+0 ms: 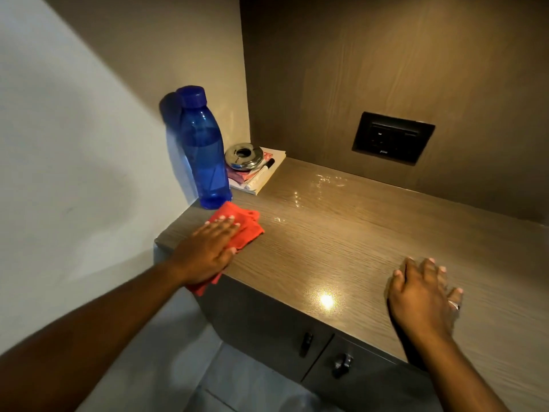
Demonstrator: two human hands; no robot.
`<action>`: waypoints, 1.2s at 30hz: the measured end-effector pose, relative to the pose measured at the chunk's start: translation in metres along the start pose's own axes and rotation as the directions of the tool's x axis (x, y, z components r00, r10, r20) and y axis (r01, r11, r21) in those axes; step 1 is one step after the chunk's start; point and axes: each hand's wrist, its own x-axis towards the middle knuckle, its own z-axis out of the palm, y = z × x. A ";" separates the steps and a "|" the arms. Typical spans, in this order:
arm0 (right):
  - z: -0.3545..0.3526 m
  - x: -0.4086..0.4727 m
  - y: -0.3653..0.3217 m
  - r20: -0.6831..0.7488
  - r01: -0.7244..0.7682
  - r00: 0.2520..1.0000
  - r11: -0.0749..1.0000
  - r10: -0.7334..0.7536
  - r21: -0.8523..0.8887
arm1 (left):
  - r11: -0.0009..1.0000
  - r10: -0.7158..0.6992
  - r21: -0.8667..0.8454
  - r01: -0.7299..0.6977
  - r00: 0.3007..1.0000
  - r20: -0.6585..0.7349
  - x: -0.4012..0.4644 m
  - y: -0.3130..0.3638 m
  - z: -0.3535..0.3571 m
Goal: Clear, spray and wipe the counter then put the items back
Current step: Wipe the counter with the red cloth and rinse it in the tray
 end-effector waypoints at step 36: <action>0.006 -0.004 -0.105 0.172 0.484 0.864 0.875 -0.472 -0.030 | 0.874 -0.485 -0.090 0.477 0.863 -0.142 -0.019 -0.016 0.003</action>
